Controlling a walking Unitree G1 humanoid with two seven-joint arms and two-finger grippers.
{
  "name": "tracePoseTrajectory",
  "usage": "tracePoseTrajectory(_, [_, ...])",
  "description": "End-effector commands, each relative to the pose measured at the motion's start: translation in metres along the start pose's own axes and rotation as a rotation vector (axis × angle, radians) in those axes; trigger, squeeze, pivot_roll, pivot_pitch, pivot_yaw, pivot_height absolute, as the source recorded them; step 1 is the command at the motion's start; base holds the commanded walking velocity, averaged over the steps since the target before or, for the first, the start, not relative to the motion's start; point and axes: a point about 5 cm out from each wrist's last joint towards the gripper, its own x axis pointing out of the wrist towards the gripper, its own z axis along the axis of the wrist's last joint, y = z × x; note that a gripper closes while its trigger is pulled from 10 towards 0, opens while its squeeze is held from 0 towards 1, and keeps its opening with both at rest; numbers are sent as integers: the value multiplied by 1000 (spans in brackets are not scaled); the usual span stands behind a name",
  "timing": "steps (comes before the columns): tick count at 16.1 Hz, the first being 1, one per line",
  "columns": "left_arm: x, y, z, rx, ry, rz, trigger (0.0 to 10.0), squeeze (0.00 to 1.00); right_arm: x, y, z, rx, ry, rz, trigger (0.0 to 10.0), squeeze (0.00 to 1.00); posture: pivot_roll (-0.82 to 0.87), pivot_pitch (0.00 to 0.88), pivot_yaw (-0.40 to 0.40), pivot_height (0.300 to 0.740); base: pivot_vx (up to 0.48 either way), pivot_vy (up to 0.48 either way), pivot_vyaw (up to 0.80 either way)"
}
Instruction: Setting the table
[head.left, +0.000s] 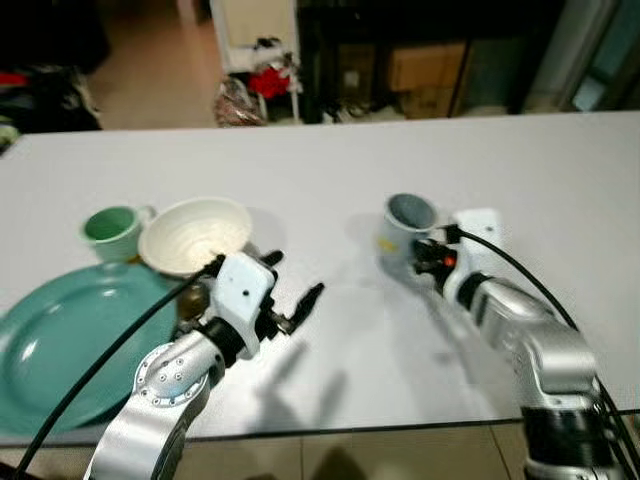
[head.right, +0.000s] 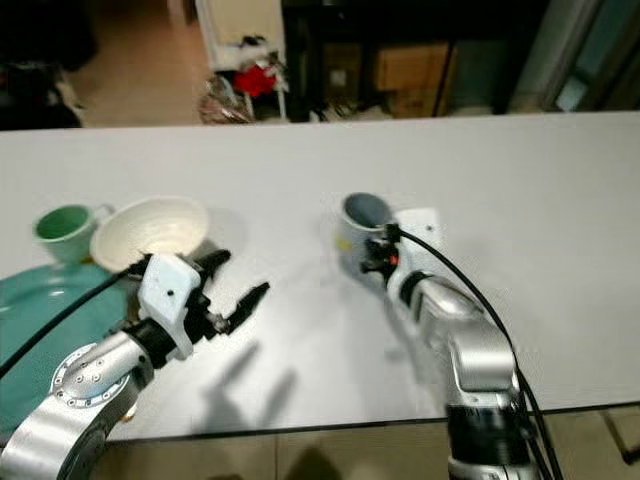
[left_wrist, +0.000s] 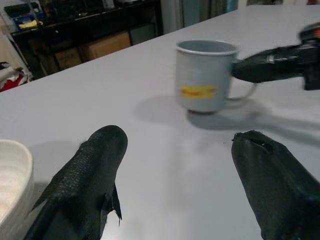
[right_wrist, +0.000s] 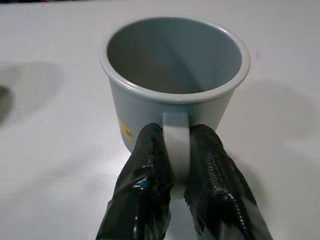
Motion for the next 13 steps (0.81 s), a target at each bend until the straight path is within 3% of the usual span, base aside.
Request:
tracePoseTrajectory(1, [0, -5, 4, -1, 4, -61, 10000, 0, 7, -4, 2, -22, -9, 0, 10000, 0, 8, 0, 50, 740, 0, 0, 0])
tracePoseTrajectory(4, [-3, -7, 3, -7, 24, -93, 10000, 0, 24, -8, 2, -62, 7, -1, 10000, 0, 23, 0, 45, 740, 0, 0, 0])
tracePoseTrajectory(11, [-4, -7, 3, -7, 40, -107, 10000, 0, 42, -12, -7, -89, -16, 35, 10000, 0, 29, 0, 41, 740, 0, 0, 0])
tracePoseTrajectory(12, [-4, -7, 3, -9, 41, -109, 10000, 0, 42, -11, -4, -88, -26, 40, 10000, 1000, 32, 0, 41, 740, 0, 0, 0])
tracePoseTrajectory(13, [-4, -7, 3, -10, 43, -110, 10000, 0, 42, -10, -1, -80, -38, 45, 10000, 1000, 32, 0, 41, 740, 0, 0, 0])
